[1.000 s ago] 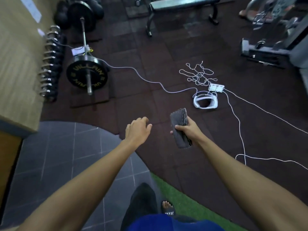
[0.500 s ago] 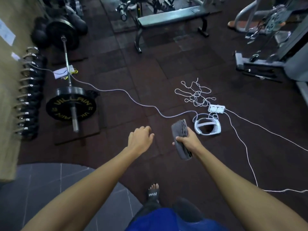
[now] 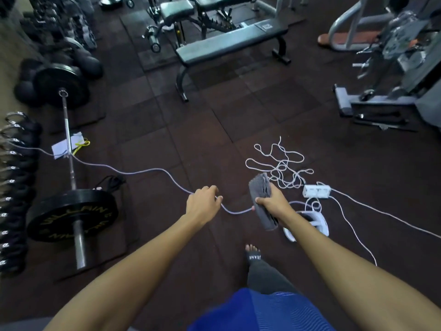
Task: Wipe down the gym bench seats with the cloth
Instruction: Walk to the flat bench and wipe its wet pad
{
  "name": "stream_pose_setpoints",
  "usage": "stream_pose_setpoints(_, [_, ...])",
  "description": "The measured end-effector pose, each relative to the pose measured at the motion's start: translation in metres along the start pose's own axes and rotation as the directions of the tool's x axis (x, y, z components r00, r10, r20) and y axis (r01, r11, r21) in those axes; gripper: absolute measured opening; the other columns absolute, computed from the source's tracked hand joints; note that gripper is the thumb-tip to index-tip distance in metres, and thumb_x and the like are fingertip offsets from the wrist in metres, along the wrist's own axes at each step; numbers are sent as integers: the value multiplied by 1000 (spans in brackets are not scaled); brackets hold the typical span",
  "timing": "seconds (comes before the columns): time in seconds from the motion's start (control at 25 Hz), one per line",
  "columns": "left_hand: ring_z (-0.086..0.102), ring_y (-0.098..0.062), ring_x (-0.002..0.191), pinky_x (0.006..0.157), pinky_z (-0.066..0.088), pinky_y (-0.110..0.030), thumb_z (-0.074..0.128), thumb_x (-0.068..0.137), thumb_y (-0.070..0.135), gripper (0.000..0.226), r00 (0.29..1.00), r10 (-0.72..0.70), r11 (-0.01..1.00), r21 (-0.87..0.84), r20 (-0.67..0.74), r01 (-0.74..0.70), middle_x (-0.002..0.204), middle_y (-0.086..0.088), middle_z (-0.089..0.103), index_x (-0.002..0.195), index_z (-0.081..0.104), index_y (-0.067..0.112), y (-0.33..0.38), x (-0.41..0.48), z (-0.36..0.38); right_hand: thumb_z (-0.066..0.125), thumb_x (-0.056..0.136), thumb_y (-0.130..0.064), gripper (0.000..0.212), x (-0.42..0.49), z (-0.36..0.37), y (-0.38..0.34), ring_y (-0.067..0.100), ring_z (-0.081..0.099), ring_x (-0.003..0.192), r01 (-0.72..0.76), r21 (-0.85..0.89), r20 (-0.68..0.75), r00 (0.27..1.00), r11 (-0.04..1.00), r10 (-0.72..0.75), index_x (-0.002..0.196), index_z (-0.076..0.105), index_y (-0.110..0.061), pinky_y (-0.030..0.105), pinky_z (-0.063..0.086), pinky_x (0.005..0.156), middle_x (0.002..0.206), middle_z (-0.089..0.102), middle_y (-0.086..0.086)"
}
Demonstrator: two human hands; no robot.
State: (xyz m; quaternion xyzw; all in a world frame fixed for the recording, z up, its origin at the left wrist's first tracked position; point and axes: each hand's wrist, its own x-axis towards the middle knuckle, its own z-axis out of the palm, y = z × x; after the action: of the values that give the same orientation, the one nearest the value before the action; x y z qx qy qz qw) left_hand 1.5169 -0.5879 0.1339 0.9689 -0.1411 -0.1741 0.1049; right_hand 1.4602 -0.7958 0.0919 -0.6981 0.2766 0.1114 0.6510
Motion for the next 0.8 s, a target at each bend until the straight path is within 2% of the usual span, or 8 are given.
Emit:
stream_pose_setpoints(0.28, [58,-30,114,93,46,-42,46,98,38,34,998,-57,998,-26,-34,56,121,-5,63,121,60,18,24,189,-81,55,84,10,38,174,-28,-135,39,72,74,-26,-61,-1,1000,998,26,113,52,-14,53,60,78,101,67,15])
stream_pose_setpoints(0.44, [59,-29,113,91,45,-41,45,98,38,33,997,-63,998,-27,-45,62,121,-5,63,121,60,18,15,316,-114,62,74,-9,39,288,-21,-200,35,74,80,13,-136,53,999,991,-5,104,55,-33,53,60,81,104,70,12])
stream_pose_setpoints(0.56, [58,-29,113,93,45,-41,46,98,38,33,996,-57,998,-43,-61,55,121,-4,63,122,59,19,1,425,-141,58,82,2,38,380,-11,-262,31,75,76,11,-145,53,999,989,-4,111,53,-22,46,61,79,102,69,13])
stream_pose_setpoints(0.68, [58,-27,113,94,45,-41,46,98,39,34,996,-59,996,-77,-64,53,121,-3,63,123,59,20,-14,541,-183,60,76,-8,36,485,0,-327,31,75,79,22,-167,32,999,986,-17,104,54,-29,50,59,83,103,70,12])
stream_pose_setpoints(0.8, [58,-26,113,93,44,-40,46,99,39,34,996,-66,995,-83,-58,61,120,-2,63,124,59,21,-24,635,-231,58,75,-5,40,568,9,-392,33,75,83,-33,-127,12,999,991,35,110,52,-24,52,59,85,105,70,16])
